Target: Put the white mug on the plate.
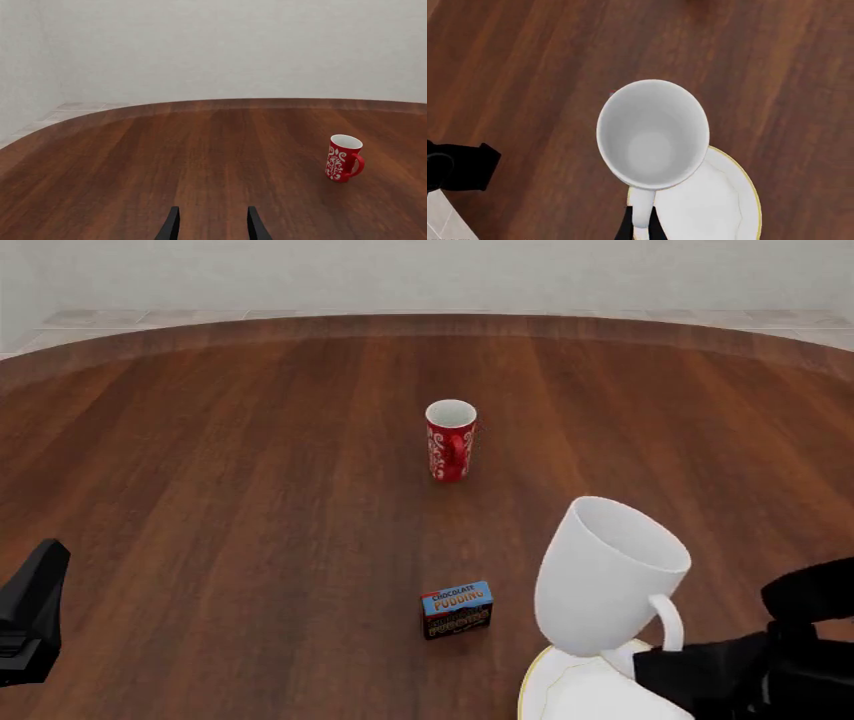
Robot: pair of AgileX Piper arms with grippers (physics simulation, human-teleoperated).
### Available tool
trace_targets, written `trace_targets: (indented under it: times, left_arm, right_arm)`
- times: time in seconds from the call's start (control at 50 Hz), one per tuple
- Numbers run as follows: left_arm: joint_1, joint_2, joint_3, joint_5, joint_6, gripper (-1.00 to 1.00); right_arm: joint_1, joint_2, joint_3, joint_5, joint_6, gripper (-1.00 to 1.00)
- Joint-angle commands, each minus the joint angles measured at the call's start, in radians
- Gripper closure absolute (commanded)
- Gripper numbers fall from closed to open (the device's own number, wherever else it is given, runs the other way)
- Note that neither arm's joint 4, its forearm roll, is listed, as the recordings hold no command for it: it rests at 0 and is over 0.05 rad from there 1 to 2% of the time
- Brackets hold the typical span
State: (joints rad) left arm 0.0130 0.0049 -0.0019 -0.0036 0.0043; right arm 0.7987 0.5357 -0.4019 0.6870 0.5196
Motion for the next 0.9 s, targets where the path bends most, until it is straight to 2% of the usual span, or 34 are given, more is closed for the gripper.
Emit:
trace_targets:
  times: [0.02, 0.34, 0.9]
  left_arm:
    - [0.000, 0.000, 0.000, 0.000, 0.000, -1.00]
    - [0.000, 0.000, 0.000, 0.000, 0.000, -1.00]
    - [0.000, 0.000, 0.000, 0.000, 0.000, -1.00]
  right_arm:
    - [-0.011, -0.057, 0.031, 0.035, -0.003, 1.00]
    - [-0.025, -0.130, 0.074, 0.086, -0.005, 1.00]
    - [-0.037, -0.181, 0.134, 0.101, -0.022, 1.00]
